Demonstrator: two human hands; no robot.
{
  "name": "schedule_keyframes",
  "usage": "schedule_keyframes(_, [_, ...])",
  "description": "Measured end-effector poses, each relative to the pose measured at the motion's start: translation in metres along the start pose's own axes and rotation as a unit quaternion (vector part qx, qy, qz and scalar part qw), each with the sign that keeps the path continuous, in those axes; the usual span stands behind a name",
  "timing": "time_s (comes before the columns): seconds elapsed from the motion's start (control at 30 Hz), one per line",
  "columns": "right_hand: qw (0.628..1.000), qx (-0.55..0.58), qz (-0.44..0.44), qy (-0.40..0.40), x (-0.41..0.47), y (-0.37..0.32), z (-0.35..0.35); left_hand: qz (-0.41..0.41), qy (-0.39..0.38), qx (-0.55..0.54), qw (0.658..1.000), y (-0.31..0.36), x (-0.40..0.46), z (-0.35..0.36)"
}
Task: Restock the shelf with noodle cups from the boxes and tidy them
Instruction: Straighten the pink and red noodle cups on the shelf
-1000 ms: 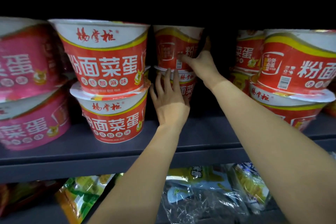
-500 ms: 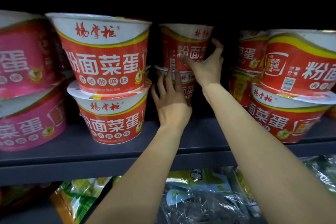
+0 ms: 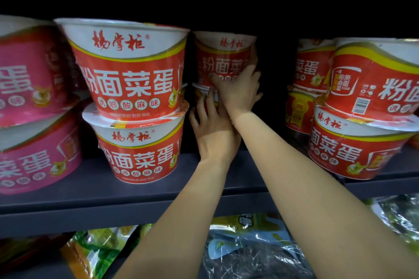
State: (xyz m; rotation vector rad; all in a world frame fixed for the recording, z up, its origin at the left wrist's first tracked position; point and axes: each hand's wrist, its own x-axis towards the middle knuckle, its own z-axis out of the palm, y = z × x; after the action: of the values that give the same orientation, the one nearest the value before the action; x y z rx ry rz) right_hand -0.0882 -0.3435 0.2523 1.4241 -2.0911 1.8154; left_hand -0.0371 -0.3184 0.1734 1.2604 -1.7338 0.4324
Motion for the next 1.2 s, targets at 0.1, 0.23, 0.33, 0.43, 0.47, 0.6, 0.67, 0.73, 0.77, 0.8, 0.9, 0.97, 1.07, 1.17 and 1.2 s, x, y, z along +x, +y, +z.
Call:
schedule_keyframes(0.1, [1.000, 0.015, -0.018, 0.002, -0.001, 0.005, -0.003, 0.000, -0.007, 0.001, 1.000, 0.000, 0.000, 0.000])
schedule_keyframes(0.23, [0.999, 0.035, -0.008, -0.018, 0.004, 0.003, -0.005, -0.006, -0.021, 0.010, 1.000, 0.000, 0.000, 0.000])
schedule_keyframes(0.33, [0.998, 0.037, -0.011, -0.043, 0.007, 0.007, -0.009, -0.009, -0.040, 0.004, 0.999, 0.000, 0.000, -0.003])
schedule_keyframes(0.43, [0.996, -0.014, -0.039, -0.080, 0.011, 0.011, -0.021, -0.009, -0.074, -0.011, 0.997, 0.000, 0.000, -0.007])
schedule_keyframes(0.47, [0.994, -0.030, -0.053, -0.096, 0.011, 0.012, -0.027, -0.009, -0.078, -0.017, 0.997, 0.000, 0.000, -0.009])
schedule_keyframes(0.6, [0.981, -0.035, -0.129, -0.141, -0.015, 0.015, -0.075, -0.031, -0.056, -0.057, 0.996, -0.002, 0.001, -0.016])
schedule_keyframes(0.67, [0.974, -0.044, -0.146, -0.165, -0.036, 0.023, -0.115, -0.032, -0.030, -0.097, 0.994, 0.001, 0.002, -0.025])
schedule_keyframes(0.73, [0.978, -0.032, -0.143, -0.149, -0.052, 0.038, -0.160, 0.012, -0.008, -0.124, 0.992, 0.013, 0.001, -0.036])
schedule_keyframes(0.77, [0.982, -0.020, -0.139, -0.124, -0.057, 0.046, -0.184, 0.038, -0.016, -0.158, 0.987, 0.025, 0.000, -0.044])
schedule_keyframes(0.8, [0.987, -0.011, -0.133, -0.088, -0.060, 0.056, -0.206, 0.056, -0.045, -0.209, 0.975, 0.040, 0.000, -0.052])
schedule_keyframes(0.9, [0.993, -0.008, -0.094, 0.067, -0.053, 0.084, -0.257, 0.001, -0.214, -0.374, 0.903, 0.096, 0.002, -0.071])
schedule_keyframes(0.97, [0.990, -0.018, -0.040, 0.134, -0.039, 0.101, -0.273, -0.089, -0.328, -0.459, 0.821, 0.129, 0.007, -0.072])
schedule_keyframes(1.07, [0.990, 0.100, 0.098, 0.029, -0.022, 0.107, -0.274, -0.106, -0.357, -0.483, 0.793, 0.166, 0.010, -0.071])
schedule_keyframes(1.17, [0.978, 0.151, 0.119, -0.079, -0.025, 0.101, -0.268, -0.154, -0.313, -0.488, 0.800, 0.175, 0.008, -0.075])
schedule_keyframes(1.2, [0.981, 0.141, 0.098, -0.088, -0.029, 0.098, -0.267, -0.172, -0.297, -0.490, 0.802, 0.171, 0.006, -0.076])
